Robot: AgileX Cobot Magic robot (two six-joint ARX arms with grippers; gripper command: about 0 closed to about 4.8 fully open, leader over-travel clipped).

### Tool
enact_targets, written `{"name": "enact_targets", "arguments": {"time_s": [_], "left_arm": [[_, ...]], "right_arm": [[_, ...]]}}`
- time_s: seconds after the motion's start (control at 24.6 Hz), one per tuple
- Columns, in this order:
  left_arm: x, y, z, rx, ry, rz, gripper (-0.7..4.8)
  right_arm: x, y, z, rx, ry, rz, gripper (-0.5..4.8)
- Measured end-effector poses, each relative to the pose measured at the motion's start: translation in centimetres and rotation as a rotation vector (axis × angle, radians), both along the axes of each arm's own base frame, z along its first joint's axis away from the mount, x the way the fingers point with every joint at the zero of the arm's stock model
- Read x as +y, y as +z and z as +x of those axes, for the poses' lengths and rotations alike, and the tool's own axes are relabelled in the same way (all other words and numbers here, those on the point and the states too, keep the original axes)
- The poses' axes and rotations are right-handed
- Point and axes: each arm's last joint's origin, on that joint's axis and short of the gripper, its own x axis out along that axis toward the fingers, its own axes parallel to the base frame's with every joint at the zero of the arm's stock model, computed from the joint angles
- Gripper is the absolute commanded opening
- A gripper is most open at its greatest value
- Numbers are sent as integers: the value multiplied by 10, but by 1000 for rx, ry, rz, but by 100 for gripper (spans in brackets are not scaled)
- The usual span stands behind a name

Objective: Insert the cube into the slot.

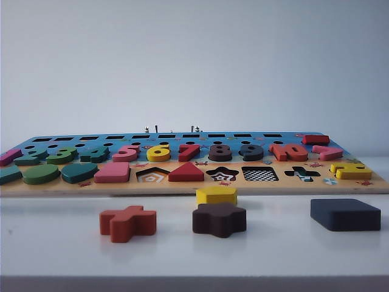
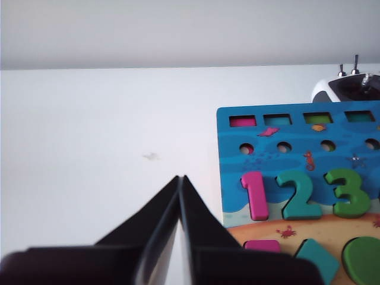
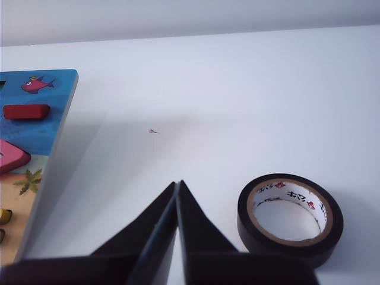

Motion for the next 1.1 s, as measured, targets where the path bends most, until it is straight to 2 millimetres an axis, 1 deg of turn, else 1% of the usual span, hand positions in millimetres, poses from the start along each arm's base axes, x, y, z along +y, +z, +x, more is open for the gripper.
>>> {"name": "enact_targets", "arguments": {"time_s": [0.2, 0.28, 0.45, 0.57, 0.81, 0.9, 0.94, 1.1], "left_arm": [[-3, 12, 0, 56, -31, 12, 20], [-5, 24, -1, 78, -67, 17, 20], [-10, 34, -1, 132, -124, 36, 20], [-16, 50, -1, 192, -204, 70, 20], [-23, 71, 0, 271, -294, 90, 20], [-26, 79, 1, 292, -337, 95, 20], [-28, 85, 2, 311, -387, 103, 20], [-34, 96, 4, 370, -520, 103, 20]], "right_arm": [[0, 0, 0, 0, -1, 8, -4], [0, 0, 0, 2, -8, 47, -4], [0, 0, 0, 1, -20, 116, -4], [0, 0, 0, 5, -30, 214, -3], [1, 1, 0, 4, -33, 287, 0], [1, 1, 0, 2, -21, 314, 0], [2, 2, 0, 1, 0, 335, 0], [4, 4, 0, -5, 80, 377, 1]]}}
